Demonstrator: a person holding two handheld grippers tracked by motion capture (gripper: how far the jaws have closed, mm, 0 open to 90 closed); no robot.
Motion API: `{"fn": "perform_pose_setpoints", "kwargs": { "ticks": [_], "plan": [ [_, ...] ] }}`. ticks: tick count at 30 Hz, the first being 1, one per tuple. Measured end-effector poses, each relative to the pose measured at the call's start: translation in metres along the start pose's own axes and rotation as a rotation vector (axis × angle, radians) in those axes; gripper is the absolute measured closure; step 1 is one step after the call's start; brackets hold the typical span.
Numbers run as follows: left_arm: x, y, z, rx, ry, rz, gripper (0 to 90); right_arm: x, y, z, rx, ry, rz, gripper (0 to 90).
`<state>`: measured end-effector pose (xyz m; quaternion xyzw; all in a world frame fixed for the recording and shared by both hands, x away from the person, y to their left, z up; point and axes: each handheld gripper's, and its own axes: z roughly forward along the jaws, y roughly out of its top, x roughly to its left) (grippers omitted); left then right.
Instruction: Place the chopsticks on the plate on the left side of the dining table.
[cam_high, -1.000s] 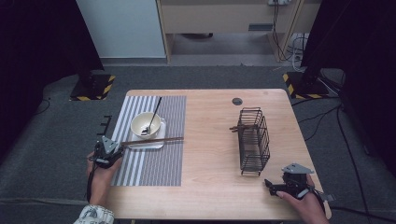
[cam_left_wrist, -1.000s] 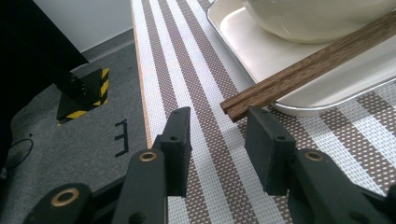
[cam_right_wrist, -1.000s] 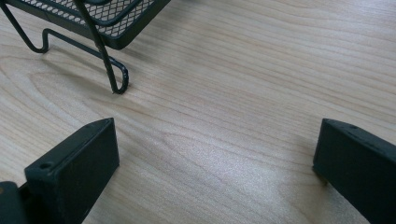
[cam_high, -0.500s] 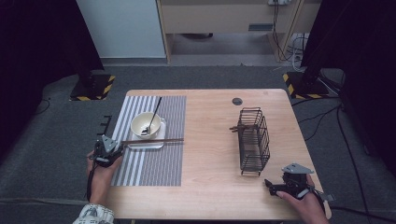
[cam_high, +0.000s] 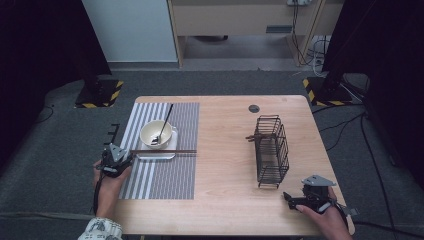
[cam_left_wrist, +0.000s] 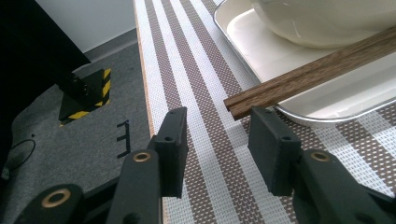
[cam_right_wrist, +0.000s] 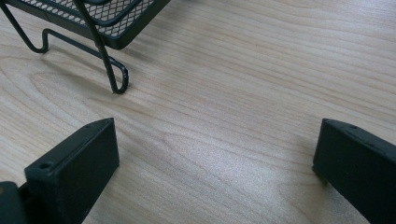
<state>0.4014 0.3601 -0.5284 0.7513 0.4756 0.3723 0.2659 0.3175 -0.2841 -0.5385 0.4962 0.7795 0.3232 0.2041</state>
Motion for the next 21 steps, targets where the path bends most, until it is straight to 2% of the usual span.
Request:
{"fn": "perform_pose_setpoints", "kwargs": {
  "ticks": [8, 11, 19, 21],
  "plan": [
    [0.001, 0.001, 0.000, 0.000, 0.009, -0.002, 53.2, 0.000, 0.000, 0.000, 0.000, 0.000, 0.001, 0.2],
    [0.001, 0.000, -0.001, 0.001, 0.014, -0.017, 49.8, 0.000, 0.000, 0.000, 0.000, -0.001, 0.001, 0.2],
    [-0.004, 0.001, -0.009, 0.009, -0.014, -0.048, 41.2, 0.000, 0.000, 0.000, 0.001, 0.000, 0.001, 0.2],
    [-0.008, 0.003, -0.012, -0.010, -0.035, -0.048, 39.5, 0.000, 0.000, 0.000, 0.001, 0.000, -0.001, 0.2]
  ]
}}
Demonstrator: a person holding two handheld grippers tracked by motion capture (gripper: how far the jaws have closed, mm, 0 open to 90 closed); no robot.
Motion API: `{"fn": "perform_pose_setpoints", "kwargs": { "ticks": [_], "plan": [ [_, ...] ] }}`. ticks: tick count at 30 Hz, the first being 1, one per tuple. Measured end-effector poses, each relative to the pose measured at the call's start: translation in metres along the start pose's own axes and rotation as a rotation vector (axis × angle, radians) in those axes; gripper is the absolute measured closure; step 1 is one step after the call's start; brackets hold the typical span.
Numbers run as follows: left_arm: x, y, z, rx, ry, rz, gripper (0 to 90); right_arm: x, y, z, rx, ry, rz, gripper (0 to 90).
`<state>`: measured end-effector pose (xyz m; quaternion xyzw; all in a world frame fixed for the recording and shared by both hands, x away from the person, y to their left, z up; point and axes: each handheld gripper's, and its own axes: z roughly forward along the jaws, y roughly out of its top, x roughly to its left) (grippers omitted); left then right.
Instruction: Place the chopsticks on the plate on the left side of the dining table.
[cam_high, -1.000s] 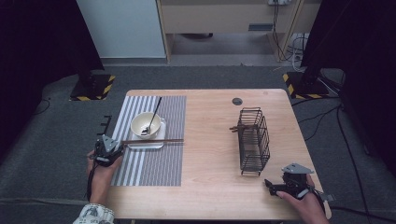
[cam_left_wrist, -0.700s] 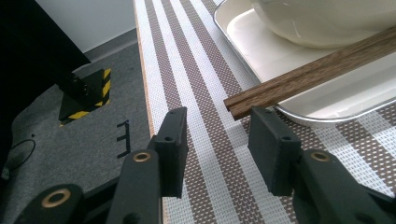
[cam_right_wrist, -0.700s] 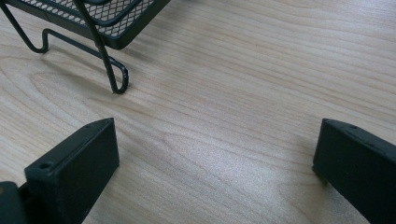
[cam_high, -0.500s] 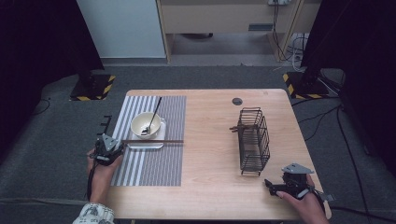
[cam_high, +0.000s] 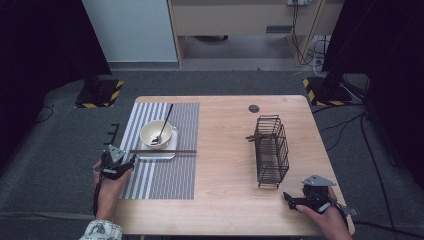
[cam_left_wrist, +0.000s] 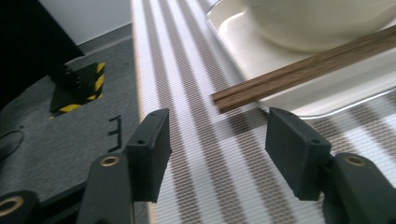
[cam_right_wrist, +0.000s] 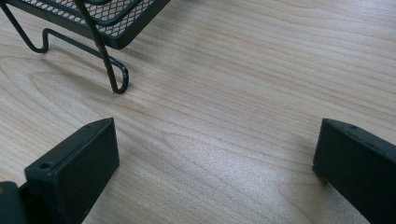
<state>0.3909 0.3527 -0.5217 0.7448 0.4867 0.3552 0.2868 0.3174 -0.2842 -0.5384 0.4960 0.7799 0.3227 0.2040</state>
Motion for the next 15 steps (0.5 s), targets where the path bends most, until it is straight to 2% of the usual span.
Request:
{"fn": "perform_pose_setpoints", "kwargs": {
  "ticks": [4, 6, 15],
  "plan": [
    [-0.005, 0.003, -0.006, -0.021, -0.033, -0.007, 35.0, 0.000, 0.000, 0.000, 0.000, 0.002, -0.002, 0.2],
    [-0.007, 0.004, -0.008, -0.025, -0.055, -0.024, 31.8, 0.000, 0.000, 0.000, 0.000, 0.002, -0.003, 0.2],
    [-0.022, 0.008, -0.013, -0.005, -0.122, -0.027, 23.3, 0.000, 0.000, 0.000, 0.000, 0.002, -0.003, 0.2]
  ]
}}
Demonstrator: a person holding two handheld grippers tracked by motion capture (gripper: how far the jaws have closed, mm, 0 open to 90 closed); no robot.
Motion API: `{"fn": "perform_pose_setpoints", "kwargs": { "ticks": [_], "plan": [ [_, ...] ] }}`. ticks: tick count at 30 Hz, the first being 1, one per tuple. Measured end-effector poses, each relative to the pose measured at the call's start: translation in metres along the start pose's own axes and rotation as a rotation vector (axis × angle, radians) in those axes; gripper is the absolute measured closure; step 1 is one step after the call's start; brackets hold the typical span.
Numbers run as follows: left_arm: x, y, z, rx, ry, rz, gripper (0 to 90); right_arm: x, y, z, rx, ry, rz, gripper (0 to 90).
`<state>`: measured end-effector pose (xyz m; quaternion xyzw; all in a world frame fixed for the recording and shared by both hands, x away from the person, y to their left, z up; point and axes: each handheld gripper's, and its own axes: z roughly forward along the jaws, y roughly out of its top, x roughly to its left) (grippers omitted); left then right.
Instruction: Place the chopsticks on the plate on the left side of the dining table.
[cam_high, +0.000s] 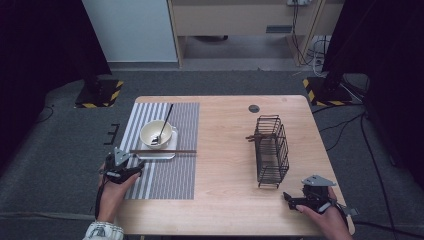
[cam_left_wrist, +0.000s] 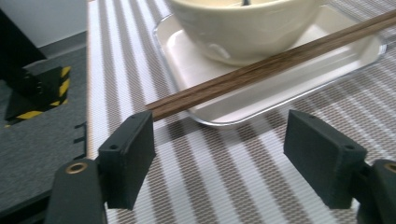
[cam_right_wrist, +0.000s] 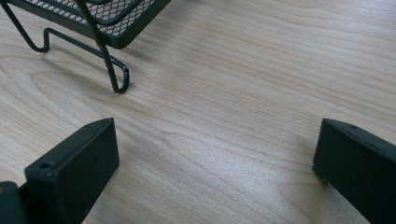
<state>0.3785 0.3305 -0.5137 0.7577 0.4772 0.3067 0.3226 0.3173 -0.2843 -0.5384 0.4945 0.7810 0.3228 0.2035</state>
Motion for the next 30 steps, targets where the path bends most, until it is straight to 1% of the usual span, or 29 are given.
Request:
{"fn": "perform_pose_setpoints", "kwargs": {
  "ticks": [2, 5, 9, 14, 17, 25, 28, 30],
  "plan": [
    [-0.004, 0.002, -0.001, -0.002, -0.005, 0.011, 21.8, 0.000, 0.000, 0.000, 0.000, 0.000, 0.000, 0.2],
    [-0.009, 0.004, -0.002, -0.004, -0.026, 0.008, 19.6, 0.000, 0.000, 0.000, 0.000, 0.000, -0.001, 0.2],
    [-0.016, 0.006, -0.003, -0.010, -0.044, 0.018, 17.5, 0.000, 0.000, 0.000, 0.000, 0.000, 0.000, 0.2],
    [-0.025, 0.006, -0.002, 0.005, -0.084, 0.019, 14.2, 0.000, 0.000, 0.000, 0.000, 0.000, 0.001, 0.2],
    [-0.032, 0.008, -0.001, 0.014, -0.107, 0.033, 12.3, 0.000, 0.000, 0.000, 0.000, -0.001, 0.001, 0.2],
    [-0.047, 0.012, 0.000, 0.023, -0.140, 0.062, 10.1, 0.000, 0.000, 0.000, 0.000, -0.001, 0.001, 0.2],
    [-0.053, 0.014, 0.001, 0.032, -0.163, 0.071, 8.8, 0.000, 0.000, 0.000, 0.000, -0.001, 0.001, 0.2],
    [-0.058, 0.016, 0.001, 0.030, -0.177, 0.085, 8.0, 0.000, 0.000, 0.000, 0.000, -0.001, 0.001, 0.2]
  ]
}}
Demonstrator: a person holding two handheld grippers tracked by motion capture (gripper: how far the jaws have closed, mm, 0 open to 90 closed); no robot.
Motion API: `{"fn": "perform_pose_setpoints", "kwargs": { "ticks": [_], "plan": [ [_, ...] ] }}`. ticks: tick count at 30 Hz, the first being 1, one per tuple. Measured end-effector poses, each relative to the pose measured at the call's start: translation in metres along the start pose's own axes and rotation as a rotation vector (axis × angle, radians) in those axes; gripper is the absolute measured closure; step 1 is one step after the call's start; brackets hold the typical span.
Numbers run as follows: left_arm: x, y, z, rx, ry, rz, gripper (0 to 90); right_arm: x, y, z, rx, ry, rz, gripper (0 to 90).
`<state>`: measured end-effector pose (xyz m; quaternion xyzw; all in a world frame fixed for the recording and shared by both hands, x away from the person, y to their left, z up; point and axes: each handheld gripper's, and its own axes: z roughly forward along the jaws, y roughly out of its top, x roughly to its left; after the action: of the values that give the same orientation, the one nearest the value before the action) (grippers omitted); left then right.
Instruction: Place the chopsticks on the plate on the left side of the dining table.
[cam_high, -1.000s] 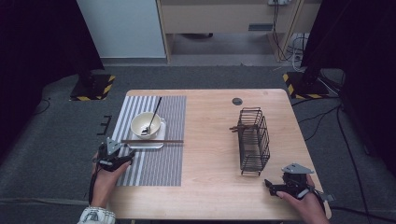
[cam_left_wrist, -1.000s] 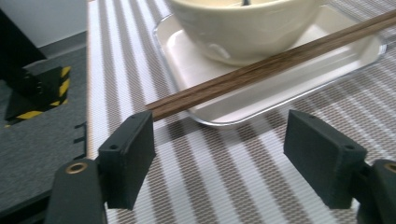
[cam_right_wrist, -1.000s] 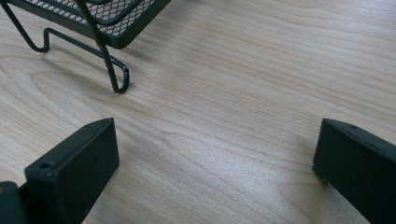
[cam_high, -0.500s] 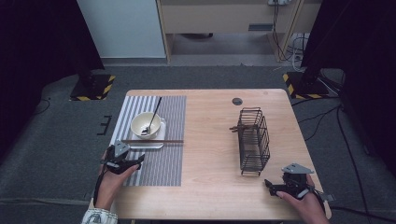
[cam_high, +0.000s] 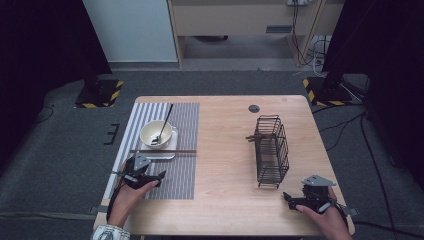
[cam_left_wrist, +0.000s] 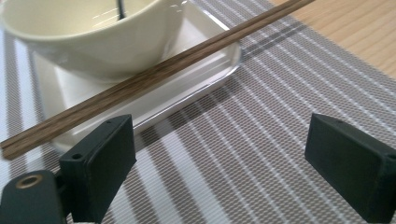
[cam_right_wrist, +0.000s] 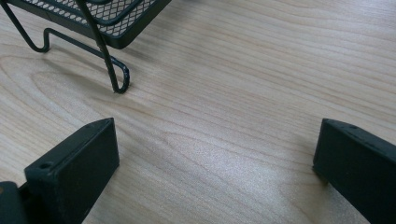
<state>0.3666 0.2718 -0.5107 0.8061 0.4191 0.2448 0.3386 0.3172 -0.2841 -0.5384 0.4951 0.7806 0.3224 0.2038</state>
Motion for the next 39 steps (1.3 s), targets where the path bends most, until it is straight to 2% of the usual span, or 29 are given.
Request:
{"fn": "perform_pose_setpoints", "kwargs": {
  "ticks": [13, 26, 39],
  "plan": [
    [-0.030, 0.015, 0.006, 0.014, -0.076, 0.056, 5.8, 0.000, 0.000, 0.000, 0.000, 0.001, 0.000, 0.2],
    [-0.068, 0.031, 0.015, 0.004, -0.181, 0.166, 5.7, 0.000, 0.000, 0.000, 0.000, 0.001, 0.000, 0.2],
    [-0.103, 0.049, 0.030, -0.002, -0.250, 0.228, 6.0, 0.000, 0.000, 0.000, 0.000, 0.001, 0.000, 0.2]
  ]
}}
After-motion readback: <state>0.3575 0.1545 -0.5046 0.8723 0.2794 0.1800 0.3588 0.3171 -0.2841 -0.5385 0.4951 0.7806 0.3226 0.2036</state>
